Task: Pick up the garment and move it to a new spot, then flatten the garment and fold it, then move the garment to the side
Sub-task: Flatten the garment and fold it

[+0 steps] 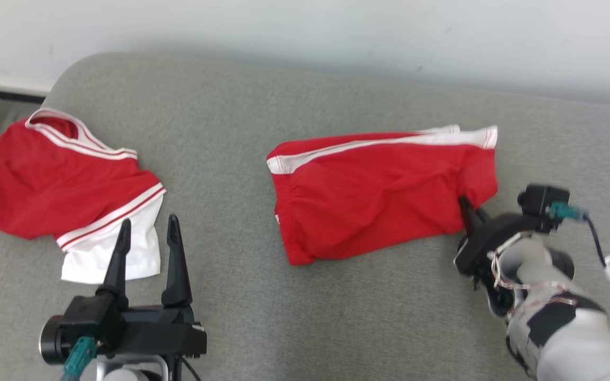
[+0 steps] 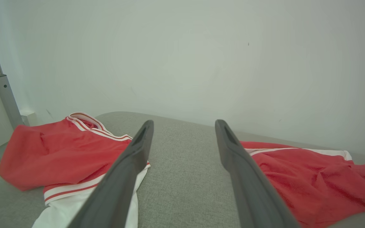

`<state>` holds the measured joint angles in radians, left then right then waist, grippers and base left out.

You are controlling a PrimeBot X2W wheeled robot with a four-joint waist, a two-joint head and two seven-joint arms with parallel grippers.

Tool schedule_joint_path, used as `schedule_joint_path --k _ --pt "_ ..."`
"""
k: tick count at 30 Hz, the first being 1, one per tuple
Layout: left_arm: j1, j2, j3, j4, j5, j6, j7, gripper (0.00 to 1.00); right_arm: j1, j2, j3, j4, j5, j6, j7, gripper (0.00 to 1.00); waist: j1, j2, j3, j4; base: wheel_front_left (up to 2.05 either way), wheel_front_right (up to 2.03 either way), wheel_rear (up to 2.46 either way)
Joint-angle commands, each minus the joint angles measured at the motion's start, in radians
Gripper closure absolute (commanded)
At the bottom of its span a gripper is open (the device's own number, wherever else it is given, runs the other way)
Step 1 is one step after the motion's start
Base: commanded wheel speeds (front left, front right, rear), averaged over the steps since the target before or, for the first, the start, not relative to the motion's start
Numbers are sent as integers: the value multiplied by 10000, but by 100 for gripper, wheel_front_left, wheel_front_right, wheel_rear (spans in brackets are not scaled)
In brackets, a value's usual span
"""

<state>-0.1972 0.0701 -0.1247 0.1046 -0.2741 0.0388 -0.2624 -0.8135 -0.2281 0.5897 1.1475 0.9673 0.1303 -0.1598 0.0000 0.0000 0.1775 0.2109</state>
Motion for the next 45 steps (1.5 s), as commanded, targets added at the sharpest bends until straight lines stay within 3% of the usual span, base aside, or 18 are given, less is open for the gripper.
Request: schedule_joint_path --k 1,14,23,24,25,26,36,45 --pt "230 -27 19 -6 107 -2 -33 0 253 -48 19 -124 135 12 -75 100 0 0 -368 -340 0 0 0" --pt "608 87 64 -109 195 9 -33 0 2984 -860 225 -2815 920 12 -114 100 0 0 -784 -1034 0 0 0" --pt "603 65 -15 -167 136 31 -33 0 3637 -1176 -192 -3179 522 12 -81 100 0 0 -654 -1137 0 0 0" --pt "612 59 -10 -181 124 40 -33 0 3645 -1182 -289 -3202 456 12 -171 88 0 0 -629 -1146 0 0 0" --pt "616 54 0 -199 114 47 -33 0 3656 -1216 -345 -3171 311 12 -222 20 0 0 -606 -1156 0 0 0" --pt "626 51 9 -214 104 57 -33 0 3680 -1217 -391 -3123 181 12 -286 0 0 0 -598 -1163 0 0 0" --pt "789 32 127 -440 115 126 -33 0 3662 -1212 -1169 -3579 -603 12 -472 0 0 0 -559 -1245 0 0 0" --pt "636 -72 -159 -291 26 78 -33 0 2637 -1334 -1694 -2610 -1512 12 1267 0 0 0 -510 -794 0 0 0"
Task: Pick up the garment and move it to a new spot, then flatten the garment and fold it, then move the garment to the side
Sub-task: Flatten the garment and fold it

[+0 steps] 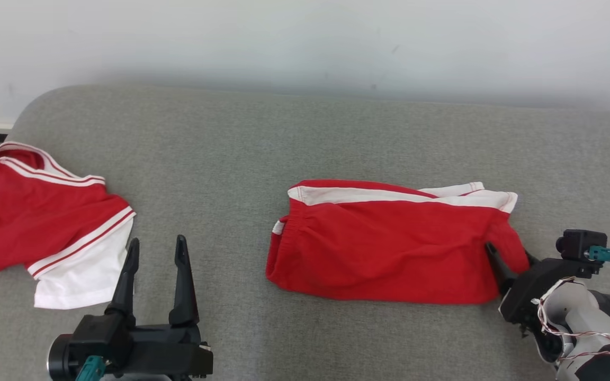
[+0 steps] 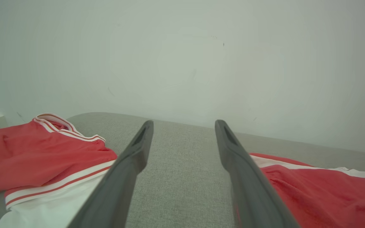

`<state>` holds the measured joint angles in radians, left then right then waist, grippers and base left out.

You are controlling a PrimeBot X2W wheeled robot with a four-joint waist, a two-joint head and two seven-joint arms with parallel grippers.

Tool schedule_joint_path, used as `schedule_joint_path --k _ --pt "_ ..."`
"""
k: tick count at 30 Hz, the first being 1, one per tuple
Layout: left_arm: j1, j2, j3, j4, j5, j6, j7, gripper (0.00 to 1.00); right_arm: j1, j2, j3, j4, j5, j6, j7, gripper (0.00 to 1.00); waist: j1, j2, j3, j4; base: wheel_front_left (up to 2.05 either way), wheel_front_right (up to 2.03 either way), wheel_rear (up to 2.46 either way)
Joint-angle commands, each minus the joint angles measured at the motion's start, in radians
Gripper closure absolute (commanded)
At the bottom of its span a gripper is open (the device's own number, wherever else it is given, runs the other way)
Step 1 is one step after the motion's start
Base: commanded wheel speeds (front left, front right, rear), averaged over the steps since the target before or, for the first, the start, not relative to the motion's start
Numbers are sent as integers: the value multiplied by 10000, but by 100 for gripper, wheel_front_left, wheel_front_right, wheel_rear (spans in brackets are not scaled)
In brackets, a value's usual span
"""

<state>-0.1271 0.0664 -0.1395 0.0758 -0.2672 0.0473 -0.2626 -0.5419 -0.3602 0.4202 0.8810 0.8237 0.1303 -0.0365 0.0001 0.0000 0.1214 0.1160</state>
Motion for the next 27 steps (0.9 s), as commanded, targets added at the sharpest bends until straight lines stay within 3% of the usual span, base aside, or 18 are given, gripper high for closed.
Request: schedule_joint_path --k 1,5,11,12,13,19,27 --pt "-106 -43 -55 36 -52 -6 -31 0 -173 -57 -42 298 -195 12 155 0 -1 0 79 257 0 0 0" --pt "-225 -70 -163 120 -30 -24 -31 0 -390 174 -96 783 -283 12 495 0 -1 0 192 618 0 0 0" --pt "-120 -99 -65 121 -57 -4 -31 0 -160 545 118 359 67 12 822 0 -1 0 245 768 0 0 0" --pt "-93 -102 -54 140 -51 -13 -31 0 -114 580 184 324 80 12 905 60 -1 0 242 769 0 0 0" --pt "-82 -103 -45 160 -42 -24 -31 0 -92 589 248 303 70 12 924 100 -1 0 241 766 0 0 0" --pt "-173 -111 -32 240 12 -64 -31 0 -217 380 131 502 33 10 518 100 -1 0 179 724 0 0 0" --pt "54 -95 44 194 84 -47 -31 0 -88 -732 -115 973 -217 -1 26 100 -1 0 -34 498 0 0 0"
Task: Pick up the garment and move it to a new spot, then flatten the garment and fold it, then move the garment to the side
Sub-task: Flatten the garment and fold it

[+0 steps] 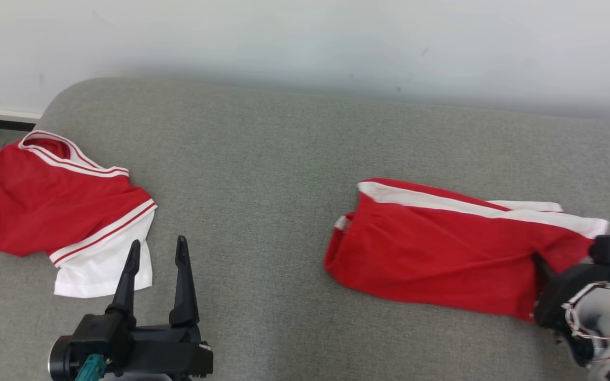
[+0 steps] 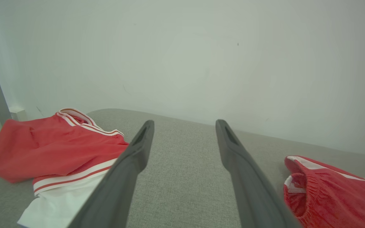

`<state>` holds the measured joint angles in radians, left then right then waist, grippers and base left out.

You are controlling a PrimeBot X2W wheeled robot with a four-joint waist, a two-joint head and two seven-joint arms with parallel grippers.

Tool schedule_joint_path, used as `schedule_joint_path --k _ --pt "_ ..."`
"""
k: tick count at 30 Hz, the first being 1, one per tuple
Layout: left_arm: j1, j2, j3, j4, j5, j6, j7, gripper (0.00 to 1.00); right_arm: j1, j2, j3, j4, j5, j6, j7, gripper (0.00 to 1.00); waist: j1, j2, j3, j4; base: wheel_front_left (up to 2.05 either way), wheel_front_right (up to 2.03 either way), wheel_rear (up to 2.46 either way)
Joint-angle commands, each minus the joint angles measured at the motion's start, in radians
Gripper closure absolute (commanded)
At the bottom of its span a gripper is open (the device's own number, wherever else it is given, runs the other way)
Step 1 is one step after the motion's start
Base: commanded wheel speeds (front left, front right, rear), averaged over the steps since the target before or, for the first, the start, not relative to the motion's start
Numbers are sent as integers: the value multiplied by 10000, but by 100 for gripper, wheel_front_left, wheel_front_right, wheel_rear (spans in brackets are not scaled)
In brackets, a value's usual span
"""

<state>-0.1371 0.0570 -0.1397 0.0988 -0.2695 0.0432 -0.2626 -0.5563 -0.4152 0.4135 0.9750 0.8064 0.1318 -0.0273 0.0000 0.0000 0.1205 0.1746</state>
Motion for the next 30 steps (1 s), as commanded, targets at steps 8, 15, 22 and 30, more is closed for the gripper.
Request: schedule_joint_path --k 8,15,22,30 --pt "253 -21 86 -110 46 51 -31 0 -174 -757 41 -305 -399 -16 -86 100 0 0 -58 -432 0 0 0" --pt "163 -42 -50 -41 -60 39 -32 0 -543 -226 642 -1413 -1065 -14 262 100 0 0 -163 -466 0 0 0" --pt "-28 -61 -230 15 -254 75 -32 0 -311 456 1181 -3196 -1234 -14 1215 100 0 0 -171 -60 0 0 0" --pt "-172 -69 -601 131 -484 151 -32 0 66 984 1131 -4310 -1522 -16 2518 100 0 0 -131 439 0 0 0"
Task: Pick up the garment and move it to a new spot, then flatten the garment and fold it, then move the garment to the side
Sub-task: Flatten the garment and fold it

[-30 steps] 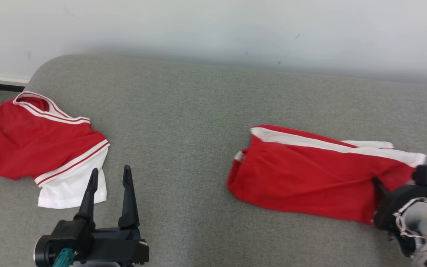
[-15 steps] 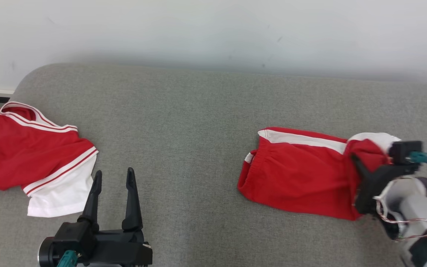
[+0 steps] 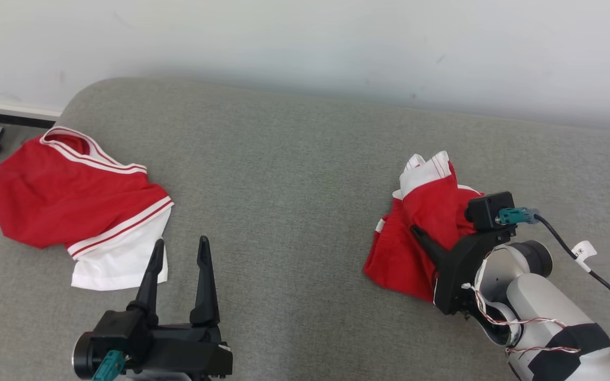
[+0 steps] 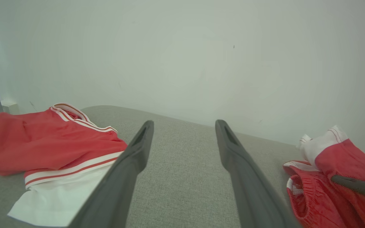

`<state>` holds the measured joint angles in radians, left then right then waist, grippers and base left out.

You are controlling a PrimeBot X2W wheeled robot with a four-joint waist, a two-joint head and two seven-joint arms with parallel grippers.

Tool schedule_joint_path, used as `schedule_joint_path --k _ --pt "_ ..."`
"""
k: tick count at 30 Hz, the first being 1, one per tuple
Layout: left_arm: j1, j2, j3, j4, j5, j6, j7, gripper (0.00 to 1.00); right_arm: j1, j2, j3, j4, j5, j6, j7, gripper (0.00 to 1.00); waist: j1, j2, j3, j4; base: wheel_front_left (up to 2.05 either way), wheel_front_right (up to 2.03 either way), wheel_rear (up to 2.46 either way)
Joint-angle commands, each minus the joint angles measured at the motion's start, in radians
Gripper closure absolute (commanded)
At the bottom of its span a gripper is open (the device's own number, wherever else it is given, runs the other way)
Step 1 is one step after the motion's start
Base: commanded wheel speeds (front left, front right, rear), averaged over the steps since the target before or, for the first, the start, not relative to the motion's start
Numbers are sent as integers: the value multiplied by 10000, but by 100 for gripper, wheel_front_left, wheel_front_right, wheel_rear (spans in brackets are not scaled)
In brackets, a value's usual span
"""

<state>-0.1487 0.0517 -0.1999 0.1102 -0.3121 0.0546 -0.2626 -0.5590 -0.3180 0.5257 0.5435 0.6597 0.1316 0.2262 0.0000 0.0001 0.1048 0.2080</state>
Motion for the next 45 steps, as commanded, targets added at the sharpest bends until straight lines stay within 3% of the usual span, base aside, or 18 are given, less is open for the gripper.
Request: schedule_joint_path --k 1,9,10,11,12,20,25,28,34,35,37,45 --pt "-113 -16 -71 27 -118 53 -32 0 126 99 -76 32 -120 -13 91 100 0 -1 47 164 0 0 0" --pt "-257 -17 -345 97 -308 217 -32 0 190 746 -677 828 -884 -13 262 100 0 -1 85 386 0 0 0" --pt "-276 -17 -353 107 -307 228 -32 0 204 815 -792 923 -942 -13 170 83 0 -1 72 395 0 0 0" --pt "-283 -18 -350 116 -299 237 -32 0 240 847 -854 981 -1033 -13 107 58 0 -1 54 400 0 0 0" --pt "-273 -16 -330 120 -292 226 -32 0 274 862 -959 1021 -1075 -13 15 0 0 -1 30 388 0 0 0" --pt "160 -15 -55 110 -130 208 -32 0 843 1000 -1809 159 -286 -13 -661 0 0 -1 -222 130 0 0 0" --pt "430 -19 71 25 -63 184 -31 0 1688 700 -2669 -1411 752 -13 -664 0 0 -1 -328 -80 0 0 0" --pt "518 -16 121 -26 -25 162 -31 0 2302 341 -3451 -2575 456 -13 -882 0 0 -1 -321 -165 0 0 0" --pt "531 -16 140 -103 -53 175 -31 0 2821 205 -4462 -3456 -675 -13 -1264 0 0 -1 -259 -214 0 0 0" --pt "510 -16 130 -106 -49 176 -31 0 2851 234 -4473 -3475 -946 -13 -1328 51 0 -1 -241 -204 0 0 0" --pt "469 -15 86 -119 -51 198 -31 0 2917 222 -4406 -3299 -1537 -13 -1410 100 0 -1 -204 -174 0 0 0" --pt "365 -16 85 -70 -18 134 -31 0 2462 638 -3961 -1577 -2412 -13 -2124 100 0 -1 -69 57 0 0 0"
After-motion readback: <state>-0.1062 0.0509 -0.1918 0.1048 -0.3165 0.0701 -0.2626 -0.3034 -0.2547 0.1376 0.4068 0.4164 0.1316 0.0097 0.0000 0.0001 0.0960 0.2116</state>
